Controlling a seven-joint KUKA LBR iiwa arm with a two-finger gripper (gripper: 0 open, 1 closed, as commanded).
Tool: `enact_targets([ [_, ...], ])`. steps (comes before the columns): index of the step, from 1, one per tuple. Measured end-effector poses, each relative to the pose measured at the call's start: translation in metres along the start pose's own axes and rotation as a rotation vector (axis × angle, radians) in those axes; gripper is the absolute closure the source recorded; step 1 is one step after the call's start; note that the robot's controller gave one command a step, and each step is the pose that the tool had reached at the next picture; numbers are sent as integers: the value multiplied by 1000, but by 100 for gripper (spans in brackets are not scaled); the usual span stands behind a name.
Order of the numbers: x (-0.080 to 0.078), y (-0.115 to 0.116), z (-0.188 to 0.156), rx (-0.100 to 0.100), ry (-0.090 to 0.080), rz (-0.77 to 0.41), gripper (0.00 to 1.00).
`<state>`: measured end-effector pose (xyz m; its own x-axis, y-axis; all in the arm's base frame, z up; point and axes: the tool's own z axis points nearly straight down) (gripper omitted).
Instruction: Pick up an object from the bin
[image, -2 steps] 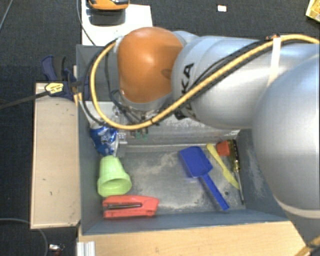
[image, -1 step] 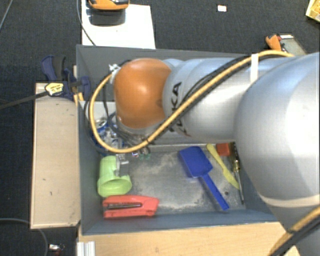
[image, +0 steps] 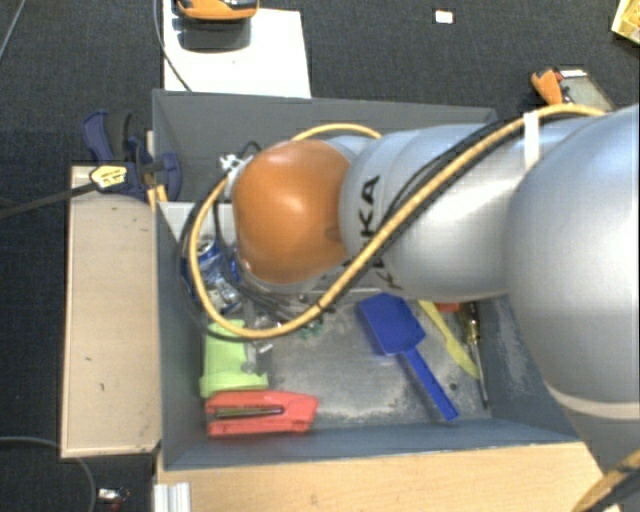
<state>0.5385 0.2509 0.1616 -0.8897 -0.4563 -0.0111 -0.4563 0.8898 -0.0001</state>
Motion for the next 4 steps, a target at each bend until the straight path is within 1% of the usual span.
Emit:
enact_targets([
  [1,-10,-2,18,0,-3,-383,0],
  [2,-19,-10,67,15,-7,-538,0],
  [3,-18,-11,91,8,-8,-852,100],
  [4,-18,-11,91,8,-8,-851,100],
])
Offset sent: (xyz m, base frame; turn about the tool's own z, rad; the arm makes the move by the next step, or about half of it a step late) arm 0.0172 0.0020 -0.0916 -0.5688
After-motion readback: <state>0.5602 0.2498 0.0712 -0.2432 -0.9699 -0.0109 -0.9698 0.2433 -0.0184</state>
